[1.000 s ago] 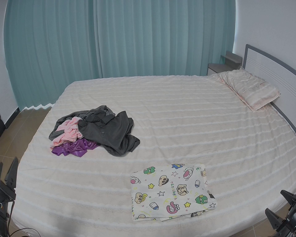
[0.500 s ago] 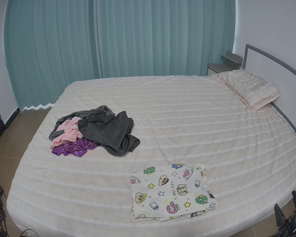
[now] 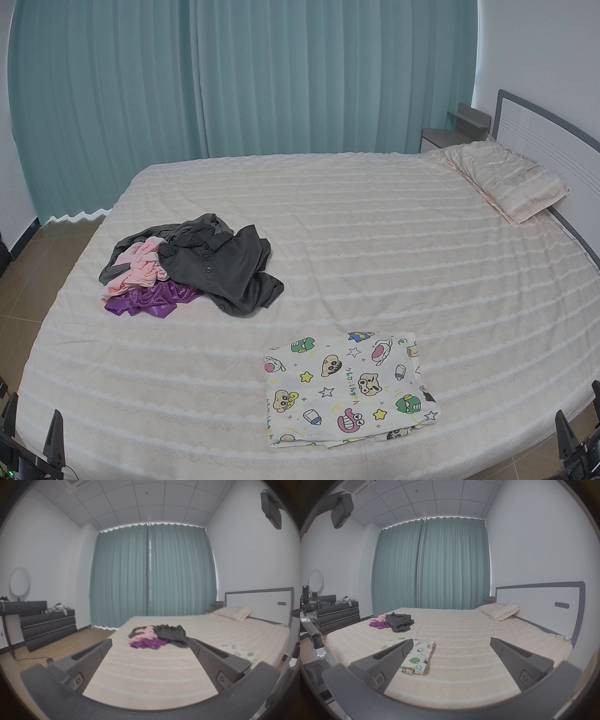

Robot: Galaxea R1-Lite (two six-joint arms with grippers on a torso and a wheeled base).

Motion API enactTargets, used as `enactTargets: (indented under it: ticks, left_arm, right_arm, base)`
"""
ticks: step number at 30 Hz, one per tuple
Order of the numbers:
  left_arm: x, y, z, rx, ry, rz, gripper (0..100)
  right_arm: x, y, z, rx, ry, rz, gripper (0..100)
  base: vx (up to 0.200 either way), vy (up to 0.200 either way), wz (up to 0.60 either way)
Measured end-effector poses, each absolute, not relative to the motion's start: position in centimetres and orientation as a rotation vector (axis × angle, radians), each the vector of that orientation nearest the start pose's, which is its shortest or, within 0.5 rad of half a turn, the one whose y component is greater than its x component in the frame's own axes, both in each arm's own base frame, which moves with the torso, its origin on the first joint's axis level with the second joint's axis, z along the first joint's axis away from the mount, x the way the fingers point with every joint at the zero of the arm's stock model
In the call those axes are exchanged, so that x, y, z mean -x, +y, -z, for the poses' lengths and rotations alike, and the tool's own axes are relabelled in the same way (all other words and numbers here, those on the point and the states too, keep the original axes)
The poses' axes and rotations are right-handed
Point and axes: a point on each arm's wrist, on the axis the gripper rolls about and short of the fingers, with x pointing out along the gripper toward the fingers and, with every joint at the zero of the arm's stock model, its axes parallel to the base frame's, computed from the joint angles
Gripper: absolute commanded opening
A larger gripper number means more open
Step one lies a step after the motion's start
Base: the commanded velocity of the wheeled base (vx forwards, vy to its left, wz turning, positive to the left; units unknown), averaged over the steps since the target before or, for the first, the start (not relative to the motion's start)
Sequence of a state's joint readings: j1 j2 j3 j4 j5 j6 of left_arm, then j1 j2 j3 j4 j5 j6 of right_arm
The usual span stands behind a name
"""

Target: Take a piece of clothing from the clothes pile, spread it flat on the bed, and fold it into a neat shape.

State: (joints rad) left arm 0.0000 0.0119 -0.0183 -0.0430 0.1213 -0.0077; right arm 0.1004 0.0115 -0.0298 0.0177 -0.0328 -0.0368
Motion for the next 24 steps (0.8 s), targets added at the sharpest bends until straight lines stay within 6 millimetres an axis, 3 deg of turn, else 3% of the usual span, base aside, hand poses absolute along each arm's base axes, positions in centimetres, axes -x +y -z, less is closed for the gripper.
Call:
enactTargets:
  ticks: [5, 24]
  left_arm:
    - [2.34, -0.03, -8.34, 0.010, -0.034, 0.013, 100]
    - [2.33, 0.07, -8.07, 0.001, -0.008, -0.033, 100]
  right_arm:
    - [2.32, -0.27, -7.97, 0.029, 0.005, -0.083, 100]
    - [2.31, -0.23, -7.97, 0.025, 0.002, -0.101, 100]
  base:
    - [0.000, 0.000, 0.00]
    - [0.000, 0.000, 0.00]
